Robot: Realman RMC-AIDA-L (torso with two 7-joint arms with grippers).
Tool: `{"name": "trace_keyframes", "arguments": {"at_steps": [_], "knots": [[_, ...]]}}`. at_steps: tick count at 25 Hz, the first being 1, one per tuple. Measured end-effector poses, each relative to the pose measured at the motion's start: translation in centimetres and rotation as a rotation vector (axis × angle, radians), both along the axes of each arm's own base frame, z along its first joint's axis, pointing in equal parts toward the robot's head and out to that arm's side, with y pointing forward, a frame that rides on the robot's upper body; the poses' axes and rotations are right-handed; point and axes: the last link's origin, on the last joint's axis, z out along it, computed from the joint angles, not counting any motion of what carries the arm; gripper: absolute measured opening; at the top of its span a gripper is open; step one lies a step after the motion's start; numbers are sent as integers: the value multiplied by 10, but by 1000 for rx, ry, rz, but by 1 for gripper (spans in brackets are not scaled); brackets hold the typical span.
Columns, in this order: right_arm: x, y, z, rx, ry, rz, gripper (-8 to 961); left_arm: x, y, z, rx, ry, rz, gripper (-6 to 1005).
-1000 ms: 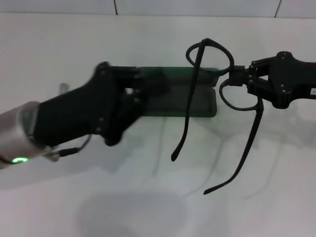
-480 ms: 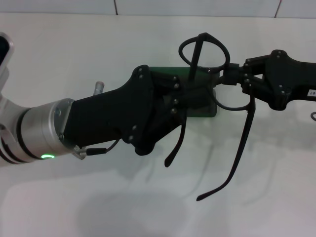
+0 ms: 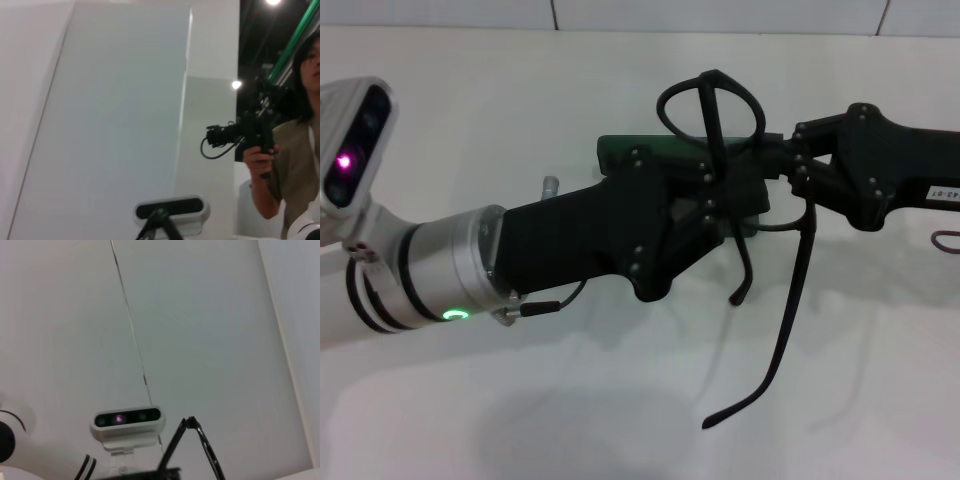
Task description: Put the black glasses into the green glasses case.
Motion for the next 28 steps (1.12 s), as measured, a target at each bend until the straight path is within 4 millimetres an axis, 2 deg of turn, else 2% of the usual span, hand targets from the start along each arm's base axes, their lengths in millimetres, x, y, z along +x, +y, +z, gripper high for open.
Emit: {"name": "trace_keyframes", "arguments": {"at_steps": [9,28], "knots": [[-3,-4,-8,-34,-5,26,64,-1,4,-4,18,8,30,36],[2,-2,-3,-2,38,8,65,0,6,-4,30,8,29,37]]}}
